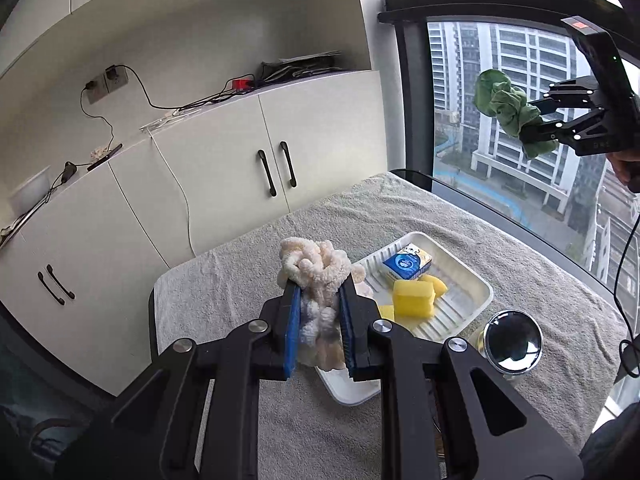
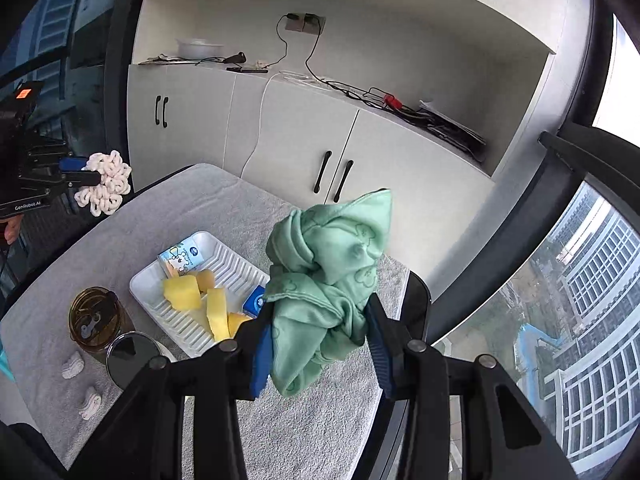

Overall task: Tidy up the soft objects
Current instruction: 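Carry the rope toy with the left tool while the right carries the green cloth to the tray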

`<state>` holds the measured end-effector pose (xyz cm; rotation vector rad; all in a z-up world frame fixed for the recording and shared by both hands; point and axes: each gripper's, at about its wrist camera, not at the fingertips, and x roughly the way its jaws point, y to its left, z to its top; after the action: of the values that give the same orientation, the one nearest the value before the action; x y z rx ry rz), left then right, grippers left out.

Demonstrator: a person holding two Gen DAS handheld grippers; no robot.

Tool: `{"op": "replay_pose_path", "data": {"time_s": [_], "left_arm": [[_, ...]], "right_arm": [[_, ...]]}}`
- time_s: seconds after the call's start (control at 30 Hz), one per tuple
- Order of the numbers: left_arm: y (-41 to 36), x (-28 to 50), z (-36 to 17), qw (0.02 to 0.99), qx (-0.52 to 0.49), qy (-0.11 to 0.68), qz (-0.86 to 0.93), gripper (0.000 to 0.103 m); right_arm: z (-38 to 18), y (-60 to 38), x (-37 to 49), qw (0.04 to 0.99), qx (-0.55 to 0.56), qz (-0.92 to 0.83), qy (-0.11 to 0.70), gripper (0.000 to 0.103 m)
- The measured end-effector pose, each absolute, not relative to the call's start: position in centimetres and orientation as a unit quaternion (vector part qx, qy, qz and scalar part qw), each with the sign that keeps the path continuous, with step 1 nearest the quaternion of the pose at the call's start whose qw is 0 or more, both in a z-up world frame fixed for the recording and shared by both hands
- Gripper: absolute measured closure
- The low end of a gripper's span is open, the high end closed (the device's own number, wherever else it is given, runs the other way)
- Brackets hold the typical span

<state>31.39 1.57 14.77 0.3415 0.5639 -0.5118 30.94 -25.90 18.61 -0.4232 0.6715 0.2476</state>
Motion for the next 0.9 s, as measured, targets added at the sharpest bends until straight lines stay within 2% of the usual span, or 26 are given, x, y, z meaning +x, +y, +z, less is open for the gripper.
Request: {"op": "replay_pose_path", "data": {"time_s": [0.3, 0.6, 0.73, 0.9], "left_arm": [[-2.0, 39.4, 8.8, 0.878, 0.172, 0.348, -0.28, 0.087], [-2.4, 42.3, 3.5, 0.86, 0.163, 0.385, -0.293, 0.087], [-2.8, 42.7, 2.3, 0.854, 0.164, 0.394, -0.297, 0.087], [-3.4, 42.7, 0.9, 0.847, 0.171, 0.404, -0.301, 0.087]], "right_arm": [[10.7, -23.8, 38.1, 0.86, -0.243, 0.176, 0.412, 0.058], [0.7, -21.9, 40.5, 0.805, -0.257, 0.214, 0.49, 0.058], [-1.5, -21.3, 40.5, 0.794, -0.257, 0.223, 0.503, 0.058], [-1.7, -21.5, 40.6, 0.799, -0.233, 0.224, 0.508, 0.058]]}}
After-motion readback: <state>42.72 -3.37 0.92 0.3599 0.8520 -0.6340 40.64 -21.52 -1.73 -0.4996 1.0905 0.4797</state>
